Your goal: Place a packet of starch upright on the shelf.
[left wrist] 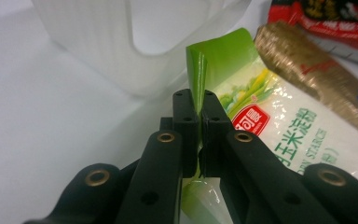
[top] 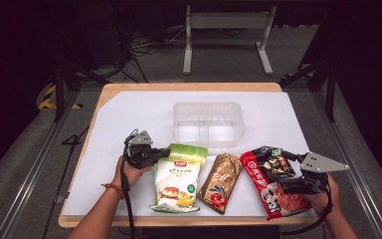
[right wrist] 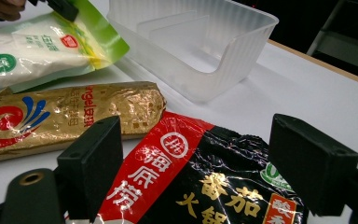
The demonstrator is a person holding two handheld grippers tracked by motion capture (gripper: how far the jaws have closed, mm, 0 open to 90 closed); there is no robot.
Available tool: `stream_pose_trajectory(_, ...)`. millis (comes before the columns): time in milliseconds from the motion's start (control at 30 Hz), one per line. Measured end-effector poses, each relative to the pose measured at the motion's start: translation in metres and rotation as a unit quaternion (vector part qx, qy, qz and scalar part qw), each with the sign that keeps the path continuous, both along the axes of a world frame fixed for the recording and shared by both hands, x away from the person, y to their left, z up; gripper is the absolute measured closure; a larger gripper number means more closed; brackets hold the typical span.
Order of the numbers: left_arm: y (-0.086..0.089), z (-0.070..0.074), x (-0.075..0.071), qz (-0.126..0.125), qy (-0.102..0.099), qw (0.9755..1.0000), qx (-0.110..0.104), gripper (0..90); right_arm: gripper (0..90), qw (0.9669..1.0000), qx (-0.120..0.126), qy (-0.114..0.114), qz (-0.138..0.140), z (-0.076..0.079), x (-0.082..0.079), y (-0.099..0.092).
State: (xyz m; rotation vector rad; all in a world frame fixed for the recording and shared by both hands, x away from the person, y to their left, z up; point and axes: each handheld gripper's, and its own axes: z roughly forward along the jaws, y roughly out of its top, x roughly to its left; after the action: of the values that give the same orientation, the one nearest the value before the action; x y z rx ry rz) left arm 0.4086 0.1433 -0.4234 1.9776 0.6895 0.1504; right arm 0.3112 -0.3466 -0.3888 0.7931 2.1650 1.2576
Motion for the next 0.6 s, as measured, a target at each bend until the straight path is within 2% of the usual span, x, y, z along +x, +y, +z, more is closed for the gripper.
stream_pose_trajectory(67, 0.004, 0.006, -0.005, 0.002, 0.003, 0.9996, -0.029, 88.2, 18.4, 1.0, 0.0, -0.001, -0.001, 0.0, 0.0, 0.0)
stream_pose_trajectory(133, 0.009, 0.012, -0.01, 0.008, 0.0, 0.9988, -0.048, 88.3, 18.4, 1.0, 0.002, 0.001, -0.002, 0.0, 0.001, -0.001)
stream_pose_trajectory(233, 0.012, 0.018, -0.015, 0.008, -0.009, 0.9981, -0.06, 88.4, 18.4, 1.0, 0.0, 0.0, -0.003, 0.0, 0.002, -0.002)
stream_pose_trajectory(267, 0.014, 0.026, -0.022, 0.01, -0.011, 0.9965, -0.083, 88.5, 18.4, 1.0, 0.002, 0.001, -0.004, 0.0, 0.002, -0.002)
stream_pose_trajectory(367, 0.015, 0.037, -0.03, 0.006, -0.019, 0.994, -0.107, 88.6, 18.5, 1.0, 0.003, -0.001, -0.006, 0.001, 0.002, -0.004)
stream_pose_trajectory(433, 0.015, 0.046, -0.037, 0.005, -0.032, 0.9926, -0.117, 88.7, 18.5, 1.0, 0.003, -0.002, -0.009, 0.001, 0.002, -0.005)
stream_pose_trajectory(567, 0.013, 0.056, -0.046, 0.002, -0.044, 0.9903, -0.132, 88.9, 18.5, 0.9999, 0.007, -0.002, -0.012, 0.001, 0.002, -0.008)
stream_pose_trajectory(600, 0.013, 0.06, -0.048, -0.009, -0.047, 0.9892, -0.138, 88.9, 18.5, 0.9999, 0.007, -0.002, -0.012, 0.001, 0.002, -0.008)
